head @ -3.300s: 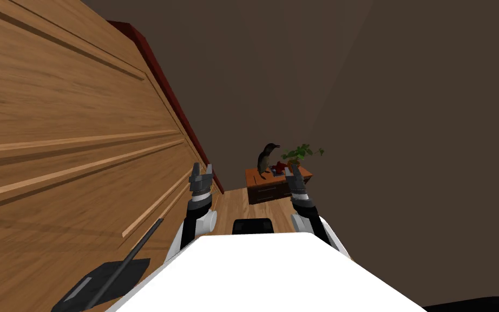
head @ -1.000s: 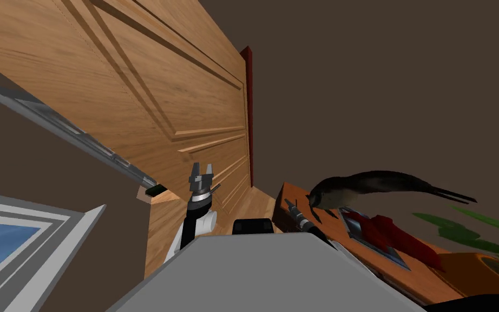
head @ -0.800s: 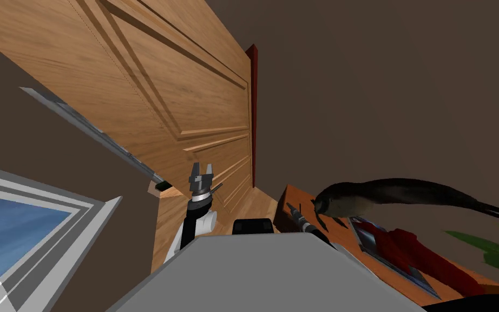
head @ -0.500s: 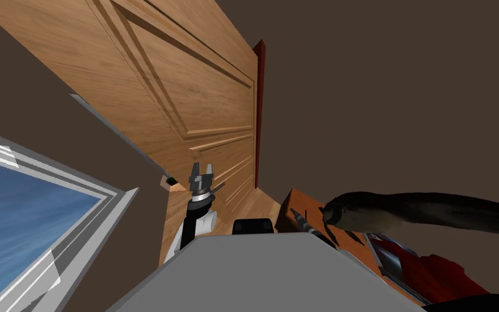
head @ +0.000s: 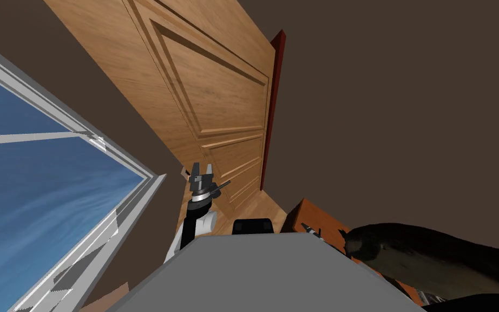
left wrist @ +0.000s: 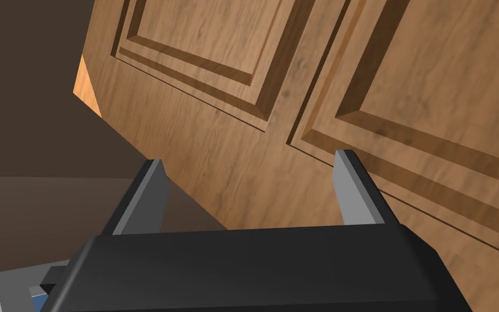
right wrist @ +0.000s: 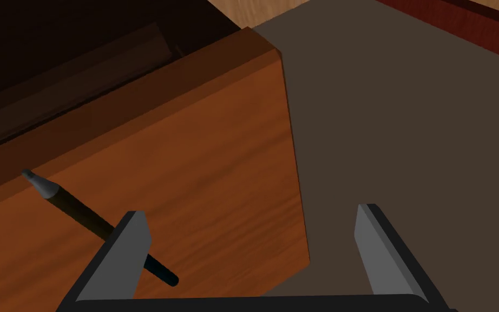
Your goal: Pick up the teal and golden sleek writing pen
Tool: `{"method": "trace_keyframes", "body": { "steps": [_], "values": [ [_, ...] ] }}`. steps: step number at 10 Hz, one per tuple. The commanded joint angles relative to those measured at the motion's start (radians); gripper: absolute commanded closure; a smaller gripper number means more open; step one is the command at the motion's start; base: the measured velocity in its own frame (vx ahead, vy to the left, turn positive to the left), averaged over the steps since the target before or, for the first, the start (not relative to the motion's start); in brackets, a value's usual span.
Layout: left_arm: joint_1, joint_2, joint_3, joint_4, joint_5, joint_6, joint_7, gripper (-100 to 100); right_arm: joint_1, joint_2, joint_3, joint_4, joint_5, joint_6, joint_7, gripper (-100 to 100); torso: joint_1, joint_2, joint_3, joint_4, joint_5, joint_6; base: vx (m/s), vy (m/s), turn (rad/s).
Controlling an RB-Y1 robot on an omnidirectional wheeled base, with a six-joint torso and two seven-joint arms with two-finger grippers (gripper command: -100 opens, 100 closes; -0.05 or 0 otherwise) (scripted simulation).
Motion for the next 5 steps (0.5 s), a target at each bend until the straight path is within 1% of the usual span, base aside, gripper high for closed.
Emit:
{"method": "trace_keyframes", "body": {
  "steps": [1, 2, 3, 4, 5],
  "values": [
    [0.0, 0.0, 0.0, 0.0, 0.0, 0.0, 0.0, 0, 0.01, -0.004, 0.002, -0.001, 0.0, 0.038, 0.004, -100, 0.0, 0.0, 0.0, 0.0, 0.0, 0.0, 0.043, -0.053, 0.147],
    [0.0, 0.0, 0.0, 0.0, 0.0, 0.0, 0.0, 0, 0.014, -0.022, 0.017, 0.025, -0.009, 0.065, 0.004, -100, 0.002, 0.001, 0.0, 0.0, 0.0, 0.001, 0.036, -0.035, 0.198],
    [0.0, 0.0, 0.0, 0.0, 0.0, 0.0, 0.0, 0, 0.014, -0.022, 0.017, 0.025, -0.009, 0.068, 0.004, -100, 0.003, 0.001, 0.001, 0.0, 0.001, 0.001, 0.023, -0.028, 0.126],
    [0.0, 0.0, 0.0, 0.0, 0.0, 0.0, 0.0, 0, 0.018, -0.037, 0.031, 0.049, -0.019, 0.096, 0.003, -100, 0.004, 0.002, 0.001, 0.0, 0.001, 0.001, 0.022, -0.034, 0.207],
    [0.0, 0.0, 0.0, 0.0, 0.0, 0.0, 0.0, 0, 0.018, -0.037, 0.031, 0.049, -0.019, 0.096, 0.003, -100, 0.003, 0.002, 0.001, 0.0, 0.001, 0.001, 0.02, -0.033, 0.136]
  ]
}}
